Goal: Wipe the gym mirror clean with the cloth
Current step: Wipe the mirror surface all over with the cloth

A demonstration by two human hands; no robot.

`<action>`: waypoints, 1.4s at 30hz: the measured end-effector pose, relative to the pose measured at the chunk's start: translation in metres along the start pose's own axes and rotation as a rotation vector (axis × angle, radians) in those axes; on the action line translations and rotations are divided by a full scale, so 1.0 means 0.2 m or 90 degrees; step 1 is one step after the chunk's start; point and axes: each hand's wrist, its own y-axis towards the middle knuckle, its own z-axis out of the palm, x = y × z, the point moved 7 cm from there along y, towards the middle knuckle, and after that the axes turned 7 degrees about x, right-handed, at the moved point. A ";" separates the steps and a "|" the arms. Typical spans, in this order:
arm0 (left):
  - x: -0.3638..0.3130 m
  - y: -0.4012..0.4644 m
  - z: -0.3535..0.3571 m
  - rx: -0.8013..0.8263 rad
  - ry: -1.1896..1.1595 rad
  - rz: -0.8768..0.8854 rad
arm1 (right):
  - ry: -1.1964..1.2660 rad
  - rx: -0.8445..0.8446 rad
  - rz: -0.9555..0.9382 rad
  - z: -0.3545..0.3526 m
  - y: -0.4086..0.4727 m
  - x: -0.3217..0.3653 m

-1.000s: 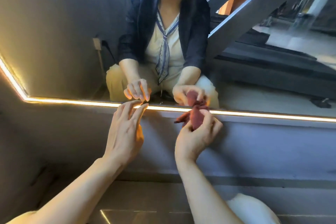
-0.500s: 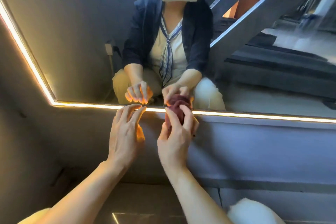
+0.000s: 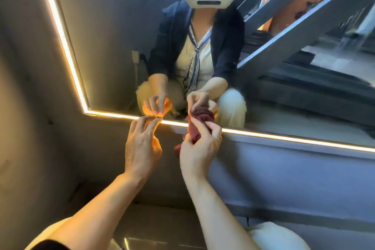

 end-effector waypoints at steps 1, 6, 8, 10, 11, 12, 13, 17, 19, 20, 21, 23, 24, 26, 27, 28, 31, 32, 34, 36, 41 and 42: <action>-0.01 0.00 0.01 0.007 -0.004 -0.005 | 0.008 0.000 0.000 -0.04 0.03 0.00; -0.18 0.03 0.03 0.031 0.034 0.034 | -0.003 -0.278 0.064 -0.33 0.09 -0.13; -0.22 0.03 0.03 0.034 0.050 0.068 | -0.043 -0.258 0.081 -0.29 0.08 -0.14; -0.19 0.00 0.02 0.045 0.039 0.069 | -0.045 -0.110 0.014 -0.16 0.04 -0.08; -0.17 -0.02 0.02 0.048 0.030 0.069 | -0.024 -0.004 -0.015 -0.08 0.01 -0.05; -0.16 -0.03 0.00 0.041 0.021 0.076 | 0.004 0.078 -0.022 -0.01 -0.03 -0.02; -0.14 -0.03 -0.01 0.031 0.015 0.087 | 0.026 0.103 -0.008 0.02 -0.06 -0.02; -0.05 0.00 -0.09 -0.012 0.049 0.095 | 0.030 -0.227 0.088 -0.18 -0.06 -0.07; 0.01 0.01 -0.11 -0.021 0.027 0.052 | 0.021 -0.280 0.086 -0.20 -0.01 -0.10; 0.02 0.00 -0.12 -0.026 0.009 0.042 | 0.013 -0.250 0.065 -0.18 0.00 -0.09; 0.04 -0.01 -0.12 -0.022 -0.010 0.032 | 0.018 -0.180 0.042 -0.12 -0.01 -0.07; 0.03 -0.04 -0.09 0.021 -0.055 0.020 | 0.076 0.062 0.050 0.05 -0.07 -0.02; 0.03 -0.06 -0.07 0.041 -0.089 0.011 | 0.129 0.184 0.074 0.14 -0.11 0.00; 0.03 -0.11 -0.02 0.098 -0.242 -0.058 | 0.252 0.330 0.104 0.22 -0.16 0.05; 0.02 -0.13 0.00 0.134 -0.355 -0.105 | 0.301 0.365 0.097 0.23 -0.17 0.08; 0.02 -0.14 0.03 0.169 -0.468 -0.145 | 0.320 0.394 0.089 0.24 -0.17 0.09; 0.05 -0.17 0.06 0.188 -0.630 -0.228 | 0.283 0.515 0.046 0.24 -0.15 0.13; 0.08 -0.17 0.04 0.143 -0.607 -0.257 | 0.215 0.527 0.007 0.23 -0.13 0.14; 0.19 -0.16 -0.04 -0.006 -0.457 -0.330 | 0.090 0.457 -0.072 0.15 -0.05 0.15; 0.29 -0.12 -0.17 -0.182 -0.364 -0.408 | -0.037 0.272 -0.172 0.01 0.08 0.15; 0.15 -0.01 -0.11 -0.149 -0.237 -0.250 | -0.170 0.143 -0.137 -0.06 0.16 0.07; 0.08 -0.01 0.00 -0.052 -0.213 -0.196 | -0.192 0.163 -0.118 -0.04 0.15 0.04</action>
